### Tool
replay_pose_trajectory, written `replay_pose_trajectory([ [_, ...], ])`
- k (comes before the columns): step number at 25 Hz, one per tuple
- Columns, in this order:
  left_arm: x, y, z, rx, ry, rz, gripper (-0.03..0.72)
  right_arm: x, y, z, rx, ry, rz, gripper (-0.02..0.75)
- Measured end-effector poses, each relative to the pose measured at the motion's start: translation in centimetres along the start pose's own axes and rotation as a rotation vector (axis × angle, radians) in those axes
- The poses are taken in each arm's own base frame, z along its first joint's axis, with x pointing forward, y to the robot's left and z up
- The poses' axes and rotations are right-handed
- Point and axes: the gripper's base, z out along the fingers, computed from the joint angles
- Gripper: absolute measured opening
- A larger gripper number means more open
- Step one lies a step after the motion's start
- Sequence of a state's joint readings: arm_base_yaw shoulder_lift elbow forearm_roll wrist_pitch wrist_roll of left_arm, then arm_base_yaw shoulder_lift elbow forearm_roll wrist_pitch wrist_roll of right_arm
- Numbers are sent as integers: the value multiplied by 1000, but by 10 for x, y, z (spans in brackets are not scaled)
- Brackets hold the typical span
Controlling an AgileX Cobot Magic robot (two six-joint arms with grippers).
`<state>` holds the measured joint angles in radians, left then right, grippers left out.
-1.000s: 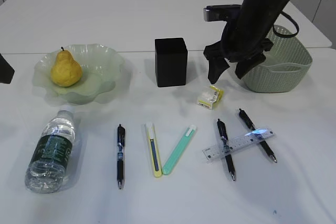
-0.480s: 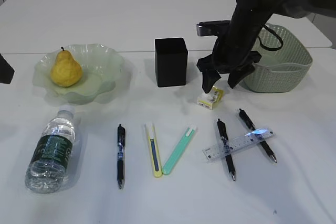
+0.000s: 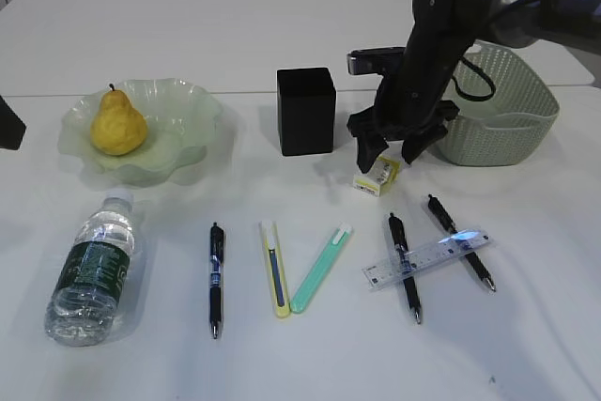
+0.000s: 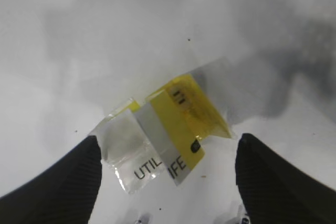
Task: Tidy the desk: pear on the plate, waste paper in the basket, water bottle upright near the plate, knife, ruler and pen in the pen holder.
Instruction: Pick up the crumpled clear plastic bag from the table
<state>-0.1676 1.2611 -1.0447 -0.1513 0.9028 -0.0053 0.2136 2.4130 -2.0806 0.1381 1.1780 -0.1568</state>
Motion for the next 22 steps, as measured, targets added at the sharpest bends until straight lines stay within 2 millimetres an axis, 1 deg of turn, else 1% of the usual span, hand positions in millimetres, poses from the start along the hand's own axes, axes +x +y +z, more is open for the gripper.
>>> replay_pose_trajectory([
  [6,0,0,0,0,0,-4,529,2,-2,17,-7,30,6,585],
  [9,0,0,0,1,0,-5,529,2,-2,18,-9,33,7,583],
  [10,0,0,0,1,0,-7,529,2,-2,18,-9,33,7,571],
  [13,0,-1,0,6,0,-13,529,2,-2,18,-11,32,8,496],
  [22,0,-1,0,9,0,-24,529,3,1,18,-33,48,16,169],
])
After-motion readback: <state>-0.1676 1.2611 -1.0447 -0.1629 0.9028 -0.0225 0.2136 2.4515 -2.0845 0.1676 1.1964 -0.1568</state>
